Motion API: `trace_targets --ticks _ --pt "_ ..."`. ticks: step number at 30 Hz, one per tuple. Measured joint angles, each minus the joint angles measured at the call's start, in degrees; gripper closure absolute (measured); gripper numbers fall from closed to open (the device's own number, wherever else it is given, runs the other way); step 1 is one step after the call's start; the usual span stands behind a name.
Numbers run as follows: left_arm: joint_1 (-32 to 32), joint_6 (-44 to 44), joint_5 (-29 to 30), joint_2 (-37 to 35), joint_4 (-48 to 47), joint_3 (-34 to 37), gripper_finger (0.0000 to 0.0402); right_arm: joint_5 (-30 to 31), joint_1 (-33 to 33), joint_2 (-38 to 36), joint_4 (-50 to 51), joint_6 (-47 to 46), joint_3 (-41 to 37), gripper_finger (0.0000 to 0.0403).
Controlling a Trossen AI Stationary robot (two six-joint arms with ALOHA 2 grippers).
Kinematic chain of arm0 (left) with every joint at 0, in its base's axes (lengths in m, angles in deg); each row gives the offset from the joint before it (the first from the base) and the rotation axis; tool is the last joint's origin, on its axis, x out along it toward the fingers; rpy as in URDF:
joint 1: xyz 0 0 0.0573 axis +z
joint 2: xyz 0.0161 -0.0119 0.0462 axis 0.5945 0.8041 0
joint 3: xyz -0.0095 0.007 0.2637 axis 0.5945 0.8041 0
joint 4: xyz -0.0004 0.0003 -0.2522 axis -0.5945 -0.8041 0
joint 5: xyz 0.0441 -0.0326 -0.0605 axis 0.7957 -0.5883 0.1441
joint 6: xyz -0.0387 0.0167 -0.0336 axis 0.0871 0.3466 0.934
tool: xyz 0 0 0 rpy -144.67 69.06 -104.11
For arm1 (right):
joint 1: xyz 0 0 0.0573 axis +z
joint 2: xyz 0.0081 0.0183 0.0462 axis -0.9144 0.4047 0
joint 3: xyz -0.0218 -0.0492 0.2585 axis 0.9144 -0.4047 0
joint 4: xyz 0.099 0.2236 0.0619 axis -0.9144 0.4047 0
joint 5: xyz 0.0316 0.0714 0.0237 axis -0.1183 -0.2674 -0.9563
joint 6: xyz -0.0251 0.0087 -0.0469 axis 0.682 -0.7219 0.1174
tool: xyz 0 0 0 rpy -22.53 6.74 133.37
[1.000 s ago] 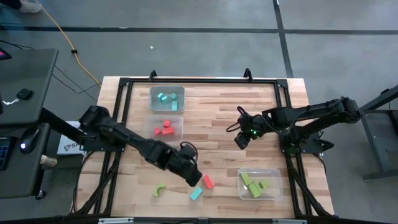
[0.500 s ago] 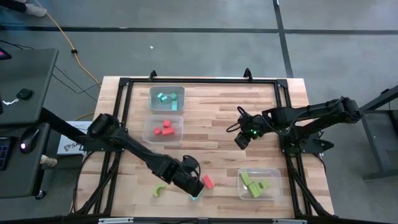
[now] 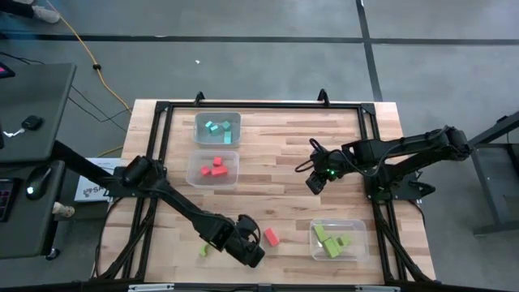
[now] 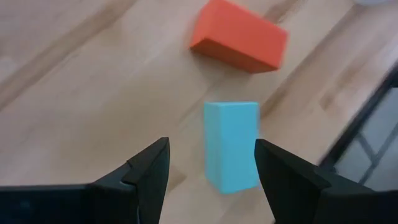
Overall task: Sort & place blocks by color
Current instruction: Put the blue block into the gray bin
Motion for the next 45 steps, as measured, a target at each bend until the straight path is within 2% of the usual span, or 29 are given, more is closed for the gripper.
trace_targets --ticks 16,21,24,33,41,45 --pt "-0.05 -1.42 -0.04 0.78 4.24 -0.02 0.019 1.64 -0.01 0.02 -0.04 0.1 0.0 0.0214" --pt "1.99 -2.63 -4.9 0.76 6.27 -0.31 0.019 1.7 -0.01 0.01 -0.04 1.08 0.0 0.0214" --pt "3.38 -4.03 -6.45 0.79 6.13 -2.85 0.019 1.75 -0.01 0.02 -0.04 1.17 0.0 0.0214" --pt "6.59 -10.4 -2.23 0.7 5.22 -12.62 0.019 1.73 0.01 0.02 -0.04 1.21 0.0 0.0214" --pt "6.58 -10.02 -2.03 0.7 2.32 -13.07 0.019 1.33 0.03 0.02 -0.04 1.63 0.0 0.0214" --pt "5.39 -8.07 0.08 0.7 -0.16 -13.07 0.019 1.31 0.03 0.01 -0.04 1.65 0.0 0.0214"
